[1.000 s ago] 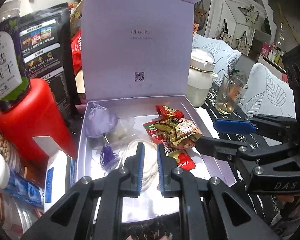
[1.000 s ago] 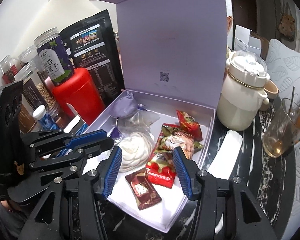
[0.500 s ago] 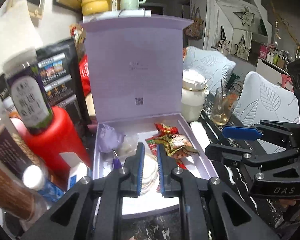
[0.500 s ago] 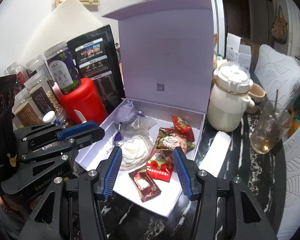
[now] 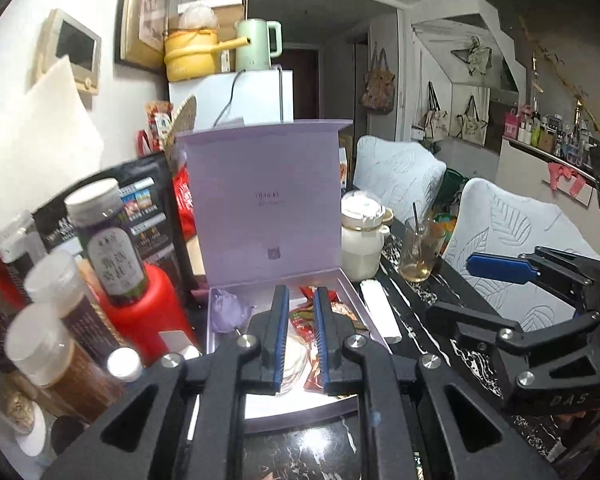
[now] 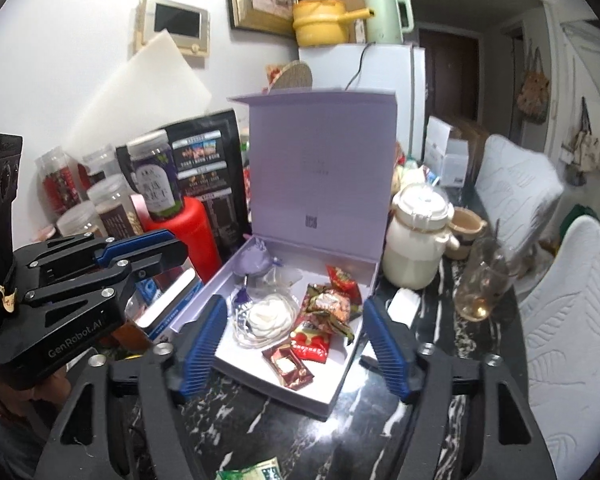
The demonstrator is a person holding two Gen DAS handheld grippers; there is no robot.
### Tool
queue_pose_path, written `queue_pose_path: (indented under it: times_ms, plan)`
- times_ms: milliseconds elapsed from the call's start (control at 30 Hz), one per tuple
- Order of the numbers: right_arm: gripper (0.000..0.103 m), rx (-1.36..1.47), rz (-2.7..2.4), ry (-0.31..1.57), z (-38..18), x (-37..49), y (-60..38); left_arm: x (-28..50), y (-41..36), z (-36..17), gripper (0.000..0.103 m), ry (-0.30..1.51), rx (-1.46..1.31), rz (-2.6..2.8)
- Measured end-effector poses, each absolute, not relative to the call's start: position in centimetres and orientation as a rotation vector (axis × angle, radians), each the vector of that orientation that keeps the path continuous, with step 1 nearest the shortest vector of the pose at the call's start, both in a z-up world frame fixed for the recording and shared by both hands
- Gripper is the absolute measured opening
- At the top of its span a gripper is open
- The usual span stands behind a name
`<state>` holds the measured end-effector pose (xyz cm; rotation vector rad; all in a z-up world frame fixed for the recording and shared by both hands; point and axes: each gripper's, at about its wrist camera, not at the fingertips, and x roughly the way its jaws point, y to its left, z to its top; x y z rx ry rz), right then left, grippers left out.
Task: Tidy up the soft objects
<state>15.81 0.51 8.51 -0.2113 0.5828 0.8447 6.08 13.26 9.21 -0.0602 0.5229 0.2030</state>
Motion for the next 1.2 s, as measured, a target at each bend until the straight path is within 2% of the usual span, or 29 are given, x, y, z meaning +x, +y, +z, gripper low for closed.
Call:
queue_pose_path:
  times_ms: [67, 133, 300, 733, 1200]
  plan:
    - [0.075, -0.211, 0.833, 0.562, 9.2, 14.9, 0.0, 5.3, 12.9, 9.8, 0.012, 0.510, -0.057, 0.205]
    - [0.090, -0.198, 0.811, 0.544, 9.7, 14.2, -0.5, 4.5, 12.8, 10.2, 0.012, 0.499, -0.060, 0.208]
    - [0.099, -0.181, 0.732, 0.492, 10.9, 12.3, -1.8, 2.6, 12.2, 11.5, 0.013, 0.469, -0.041, 0.231]
    - [0.099, -0.119, 0.690, 0.476, 11.3, 7.8, -4.3, -2.3, 11.2, 11.5, 0.013, 0.456, -0.046, 0.245]
    - [0.099, -0.136, 0.613, 0.512, 8.2, 3.0, -5.6, -5.9, 9.4, 7.0, 0.013, 0.525, -0.057, 0.280]
